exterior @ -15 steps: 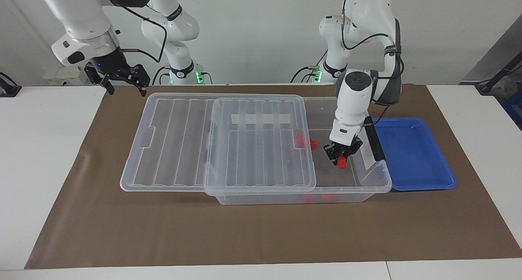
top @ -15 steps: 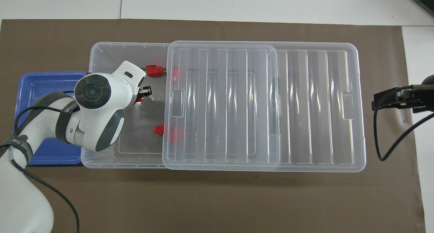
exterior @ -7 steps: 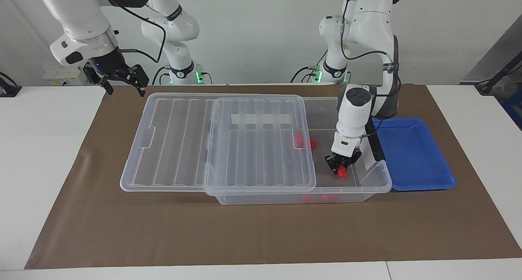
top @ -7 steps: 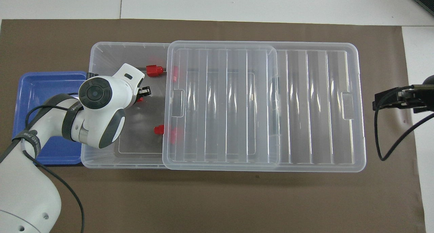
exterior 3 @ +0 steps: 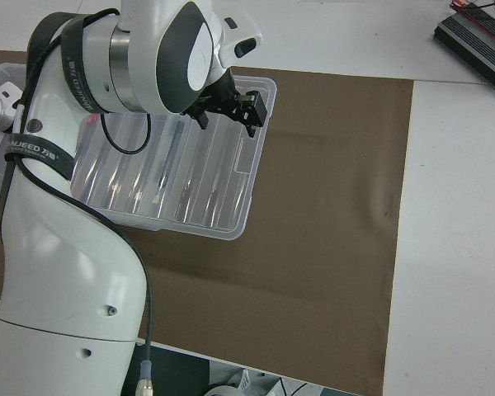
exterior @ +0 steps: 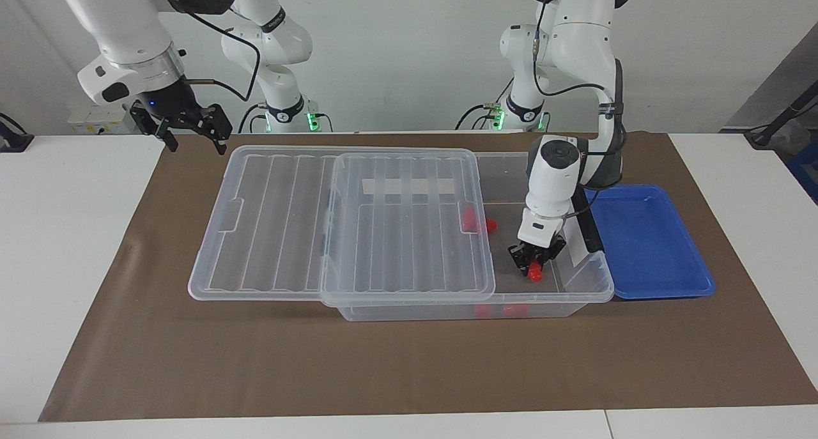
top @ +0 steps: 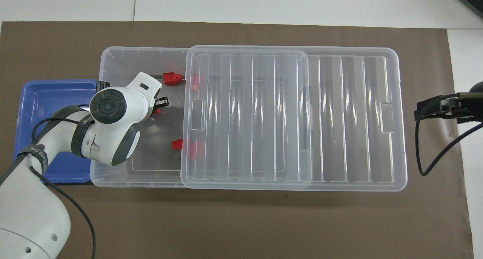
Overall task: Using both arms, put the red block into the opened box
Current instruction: 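Lower the red block into the box and open the left gripper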
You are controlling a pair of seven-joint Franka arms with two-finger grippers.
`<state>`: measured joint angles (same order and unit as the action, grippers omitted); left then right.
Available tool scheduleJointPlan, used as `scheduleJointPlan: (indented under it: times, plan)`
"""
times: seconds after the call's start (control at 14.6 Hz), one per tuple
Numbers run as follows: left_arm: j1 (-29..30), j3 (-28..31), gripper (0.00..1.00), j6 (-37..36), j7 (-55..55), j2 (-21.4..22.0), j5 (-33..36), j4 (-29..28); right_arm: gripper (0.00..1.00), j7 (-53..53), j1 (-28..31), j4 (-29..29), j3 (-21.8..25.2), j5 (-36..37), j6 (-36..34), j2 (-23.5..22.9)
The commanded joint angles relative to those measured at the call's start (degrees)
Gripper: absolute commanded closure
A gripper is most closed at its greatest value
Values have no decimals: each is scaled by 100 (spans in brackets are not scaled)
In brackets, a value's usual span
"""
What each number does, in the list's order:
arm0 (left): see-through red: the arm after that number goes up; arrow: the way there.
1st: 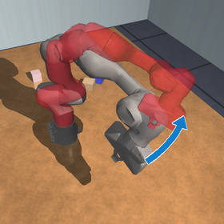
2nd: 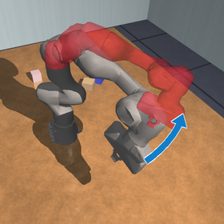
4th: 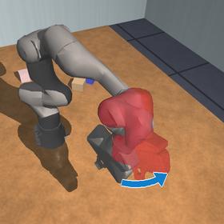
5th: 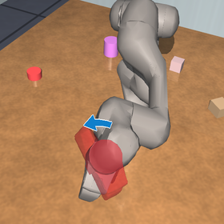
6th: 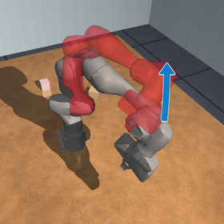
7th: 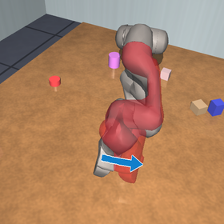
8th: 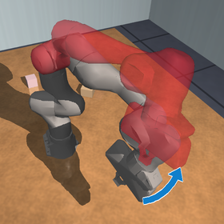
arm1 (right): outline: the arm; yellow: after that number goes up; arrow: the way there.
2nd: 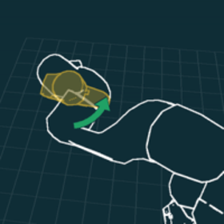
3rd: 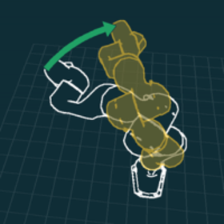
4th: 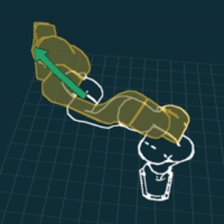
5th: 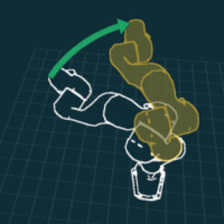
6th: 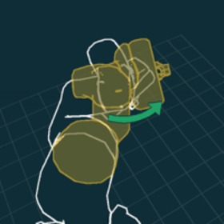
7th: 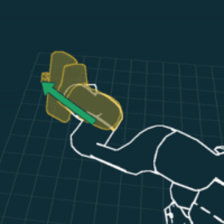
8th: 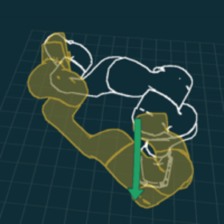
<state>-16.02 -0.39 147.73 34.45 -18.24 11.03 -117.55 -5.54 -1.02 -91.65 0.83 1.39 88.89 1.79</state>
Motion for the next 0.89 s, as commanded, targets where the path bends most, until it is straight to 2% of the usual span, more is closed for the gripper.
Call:
scheduleJointPlan:
  times: [0.0, 0.07, 0.14, 0.21, 0.27, 0.34, 0.41, 0.48, 0.62, 0.82]
  plan:
    - [37, 13, 100, 221, 132, -30, 180, -146, 23, -105, 49, -255, 5, -60, 347, 59]
    - [37, 13, 74, 221, 123, -31, 188, -137, 27, -105, 41, -291, 5, -60, 445, 59]
    - [37, 13, 34, 212, 114, -22, 180, -137, 45, -105, 49, -326, 5, -69, 480, 50]
    - [46, 13, 11, 212, 106, -30, 188, -137, 56, -114, 49, -370, 5, -69, 585, 41]
    - [107, 13, 6, 212, 97, -31, 189, -128, 59, -123, 67, -466, 14, -69, 786, 41]
    - [108, 13, 2, 195, 88, -31, 189, -119, 68, -97, 163, -607, 14, -60, 971, 41]
    - [108, 13, 1, 151, 88, -31, 189, -102, 87, -88, 233, -738, 5, -69, 1138, 32]
    - [108, 13, 0, 125, 88, -31, 189, -93, 100, -96, 234, -809, 5, -69, 1270, 15]
    - [73, 13, 0, -50, 97, -13, 189, -41, 100, -114, 286, -1046, 14, -69, 1779, 6]
    - [-15, 4, 0, -604, 140, 66, 188, 205, 100, -105, 436, -1091, 14, -60, 2088, -222]
